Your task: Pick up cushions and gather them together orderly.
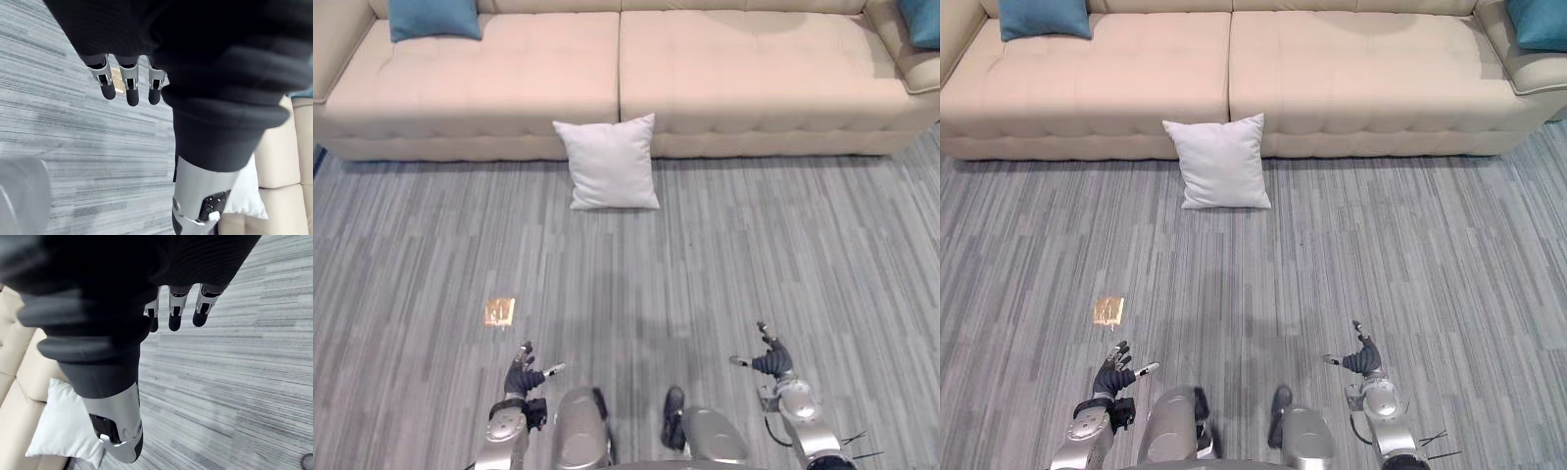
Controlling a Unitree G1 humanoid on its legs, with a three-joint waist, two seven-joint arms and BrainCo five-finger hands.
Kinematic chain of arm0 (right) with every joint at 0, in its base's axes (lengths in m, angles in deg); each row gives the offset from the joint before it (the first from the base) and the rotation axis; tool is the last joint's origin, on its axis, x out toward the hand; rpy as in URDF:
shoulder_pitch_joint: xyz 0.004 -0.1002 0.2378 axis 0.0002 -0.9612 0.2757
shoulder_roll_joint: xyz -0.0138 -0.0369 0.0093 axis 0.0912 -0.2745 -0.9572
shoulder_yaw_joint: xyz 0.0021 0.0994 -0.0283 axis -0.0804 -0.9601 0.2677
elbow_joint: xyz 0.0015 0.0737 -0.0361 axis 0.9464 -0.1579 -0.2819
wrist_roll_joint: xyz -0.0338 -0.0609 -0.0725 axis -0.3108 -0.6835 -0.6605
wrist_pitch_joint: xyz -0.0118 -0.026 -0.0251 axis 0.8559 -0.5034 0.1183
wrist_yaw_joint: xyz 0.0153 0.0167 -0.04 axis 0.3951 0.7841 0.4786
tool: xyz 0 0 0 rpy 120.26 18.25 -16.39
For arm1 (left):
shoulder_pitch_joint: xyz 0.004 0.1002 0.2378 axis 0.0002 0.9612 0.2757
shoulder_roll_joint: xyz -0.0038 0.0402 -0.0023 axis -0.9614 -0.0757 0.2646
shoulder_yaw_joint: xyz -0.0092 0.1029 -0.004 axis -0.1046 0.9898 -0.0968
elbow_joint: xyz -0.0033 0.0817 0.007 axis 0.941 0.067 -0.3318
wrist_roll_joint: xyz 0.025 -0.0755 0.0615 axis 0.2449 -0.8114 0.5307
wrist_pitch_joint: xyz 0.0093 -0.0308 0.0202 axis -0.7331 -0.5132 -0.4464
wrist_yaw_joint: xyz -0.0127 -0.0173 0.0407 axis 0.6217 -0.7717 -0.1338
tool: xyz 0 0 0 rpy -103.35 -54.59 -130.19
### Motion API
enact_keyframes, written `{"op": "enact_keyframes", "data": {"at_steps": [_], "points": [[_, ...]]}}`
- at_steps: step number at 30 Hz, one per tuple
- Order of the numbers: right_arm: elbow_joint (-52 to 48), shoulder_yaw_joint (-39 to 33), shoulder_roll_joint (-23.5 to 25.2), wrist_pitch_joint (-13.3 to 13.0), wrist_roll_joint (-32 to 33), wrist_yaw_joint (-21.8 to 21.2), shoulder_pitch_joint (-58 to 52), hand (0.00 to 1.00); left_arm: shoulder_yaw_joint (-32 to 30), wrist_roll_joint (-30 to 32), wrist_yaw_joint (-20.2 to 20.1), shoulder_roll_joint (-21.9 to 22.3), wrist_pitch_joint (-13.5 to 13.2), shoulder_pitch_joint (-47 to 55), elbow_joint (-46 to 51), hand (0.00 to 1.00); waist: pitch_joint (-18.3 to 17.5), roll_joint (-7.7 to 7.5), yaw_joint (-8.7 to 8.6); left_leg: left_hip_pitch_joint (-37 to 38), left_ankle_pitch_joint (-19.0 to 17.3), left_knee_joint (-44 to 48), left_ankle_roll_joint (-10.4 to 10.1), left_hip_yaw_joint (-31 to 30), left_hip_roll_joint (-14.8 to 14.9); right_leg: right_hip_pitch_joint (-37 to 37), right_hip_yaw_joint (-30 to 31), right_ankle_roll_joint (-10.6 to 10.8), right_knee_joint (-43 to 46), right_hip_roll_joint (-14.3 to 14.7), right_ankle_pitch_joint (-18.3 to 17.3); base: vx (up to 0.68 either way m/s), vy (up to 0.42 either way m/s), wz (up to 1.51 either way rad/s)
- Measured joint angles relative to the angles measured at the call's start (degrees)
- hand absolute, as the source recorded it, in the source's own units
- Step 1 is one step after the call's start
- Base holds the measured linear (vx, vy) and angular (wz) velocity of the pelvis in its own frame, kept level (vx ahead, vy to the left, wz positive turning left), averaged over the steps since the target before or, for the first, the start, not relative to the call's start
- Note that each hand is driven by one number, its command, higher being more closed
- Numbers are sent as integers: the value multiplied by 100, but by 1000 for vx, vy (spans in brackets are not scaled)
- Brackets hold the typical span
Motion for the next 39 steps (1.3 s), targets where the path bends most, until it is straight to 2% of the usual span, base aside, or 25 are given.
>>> {"op": "enact_keyframes", "data": {"at_steps": [1, 3, 5, 6, 7, 8, 9, 10, 11, 13, 16, 17, 18, 19, 20, 21, 22, 23, 24, 25, 27, 31, 33, 34, 39], "points": [[116, 44, 32, 23, -2, 42, 4, 0, -59, -1, 14, 0, 4, -15, -58, 0, -3, -16, 27, 119, 877, -14, 329, 13, -26, 231, 41, 189, -37, -68, -128, 400, 234, -6], [140, 80, 93, 20, -3, 44, -11, 0, -151, 0, 23, 11, 4, -89, -44, 0, -59, -233, 5, 5, 511, 297, 491, 38, -325, 223, -15, 162, 26, -366, -111, 444, 232, 17], [137, 99, 100, 21, -9, 40, -69, 0, -156, 4, 13, 80, 36, -50, -57, 0, -76, -301, 22, -100, -241, 1233, 822, 45, -494, 247, 108, 301, 689, -701, -78, 557, 284, 17], [137, 97, 124, 21, -9, 40, -88, 0, -155, 4, 12, 93, 40, -19, -80, 0, -78, -307, 28, -19, -429, 1394, 853, 59, -531, 205, 182, 382, 1053, -794, -69, 506, 279, 9], [138, 100, 197, 20, -12, 38, -144, 0, -142, 7, 6, 90, 58, 45, -121, 0, -86, -338, 10, 252, -762, 1569, 929, 140, -616, -68, 377, 690, 2121, -999, 88, 621, 325, 8], [146, 139, 281, 21, -16, 32, -190, 0, -143, 7, 8, 68, 103, 99, -123, 0, -102, -413, 9, 600, -1050, 1573, 994, 174, -762, -552, 693, 896, 3472, -1211, 662, 522, 268, 8], [150, 188, 318, 21, -16, 29, -199, 0, -142, 7, 8, 45, 121, 120, -123, 0, -106, -431, 4, 784, -1204, 1565, 1065, 185, -814, -835, 835, 873, 4159, -1262, 666, 525, 211, -3], [181, 278, 374, 25, -30, 19, -203, 0, -141, 7, 31, 15, 162, 162, -124, 0, -95, -439, -14, 1202, -1421, 1478, 1110, 187, -877, -1367, 914, 563, 5172, -1250, 324, 508, 111, -9], [193, 361, 411, 26, -64, 14, -245, 0, -123, 7, 54, 1, 161, 205, -124, 0, -96, -423, -44, 1669, -1532, 1262, 1109, 186, -915, -1771, 794, 286, 5427, -1158, 27, 610, 121, -4], [167, 475, 415, 23, -77, 3, -286, 0, -106, 7, 77, -37, 147, 188, -119, 0, -103, -408, -167, 2252, -1617, 871, 1067, 129, -933, -2333, 345, 121, 4957, -951, -213, 568, 43, 23], [144, 489, 373, 25, -73, 0, -380, 0, -57, 8, 96, -100, 140, -8, -205, 0, -96, -403, -331, 2728, -1680, 563, 948, -138, -921, -2896, -127, 88, 2736, -530, -36, 508, -34, 55], [143, 474, 342, 29, -73, -1, -424, 0, -39, 9, 99, -103, 142, -89, -247, 0, -112, -439, -385, 2885, -1738, 480, 839, -267, -937, -2932, -105, 99, 1753, -370, 296, 611, -98, 88], [125, 426, 331, 68, -75, 0, -512, 0, 44, 19, 100, -134, 132, -105, -233, 0, -136, -498, -437, 3119, -1875, 421, 581, -392, -982, -2892, -18, 82, 704, -172, 977, 755, -185, 85], [126, 422, 325, 116, -74, 0, -632, 0, 77, 48, 98, -166, 140, -58, -267, 0, -189, -600, -423, 3339, -2042, 528, 345, -558, -1026, -2869, 201, -360, 575, -111, 1915, 633, -164, 74], [126, 402, 298, 140, -74, -1, -662, 0, 83, 62, 95, -146, 141, -79, -315, 0, -202, -572, -469, 3423, -2063, 629, 312, -662, -1006, -2880, 306, -493, 828, -122, 2235, 727, -233, 51], [76, 359, 227, 186, -73, -5, -620, 0, 126, 77, 87, -66, 128, -103, -380, 0, -254, -308, -470, 3267, -1934, 1230, 88, -765, -723, -2929, 130, -569, 1370, 35, 1672, 469, -140, 25], [28, 346, 222, 183, -73, -8, -598, 0, 122, 89, 87, -53, 127, -104, -389, 0, -254, -248, -449, 3103, -1809, 1675, -91, -784, -612, -2910, 82, -596, 1476, 98, 1518, 803, -240, -3], [-65, 315, 226, 183, -72, -7, -545, 0, 87, 123, 88, -7, 136, -105, -468, 0, -228, -145, -436, 2578, -1172, 3039, -252, -766, -274, -2659, 62, -731, 1483, 318, 1251, 563, -156, -17], [-104, 309, 230, 184, -71, -4, -534, 0, 86, 123, 89, 16, 138, -85, -471, 0, -218, -109, -419, 2375, -834, 3539, -286, -749, -120, -2508, 72, -773, 1387, 430, 1206, 651, -164, -33], [-142, 266, 283, 183, -62, 17, -523, 0, 99, 122, 69, 46, 141, -80, -492, 0, -193, -82, -342, 2037, -936, 4353, -171, -624, 201, -2102, 92, -840, 1116, 633, 1160, 409, -79, -33], [-157, 155, 353, 181, -46, 38, -521, 0, 107, 122, -4, 105, 137, -123, -493, 0, -184, -138, -310, 1648, -1130, 4625, 31, -380, 383, -1619, 174, -874, 756, 712, 1137, 454, -55, -27], [-145, -92, 406, 183, -7, 46, -448, 0, 90, 126, -13, 200, 138, -133, -484, 0, -180, -112, -250, 1143, -1434, 2523, 87, -382, 284, -1252, 527, -857, 379, 712, 1146, 336, 46, -44], [-114, -144, 408, 183, -9, 47, -473, 0, 93, 126, -13, 219, 141, -135, -497, 0, -181, -62, -161, 1201, -1142, 1256, -104, -685, 158, -1249, 712, -661, 375, 737, 1084, 177, 149, -69], [-84, -152, 399, 188, -13, 45, -477, 0, 87, 125, -13, 226, 138, -150, -538, 0, -140, 12, -155, 1247, -676, 943, -99, -791, 165, -1261, 807, -510, 462, 780, 986, 118, 202, -44], [-132, -51, 415, 198, -21, 48, -543, 0, 37, 123, -1, 161, 136, -354, -611, 0, -142, -108, -150, 1075, -753, 788, 23, -465, -181, -1715, 1071, -147, 702, 365, 828, 70, 201, -18]]}}
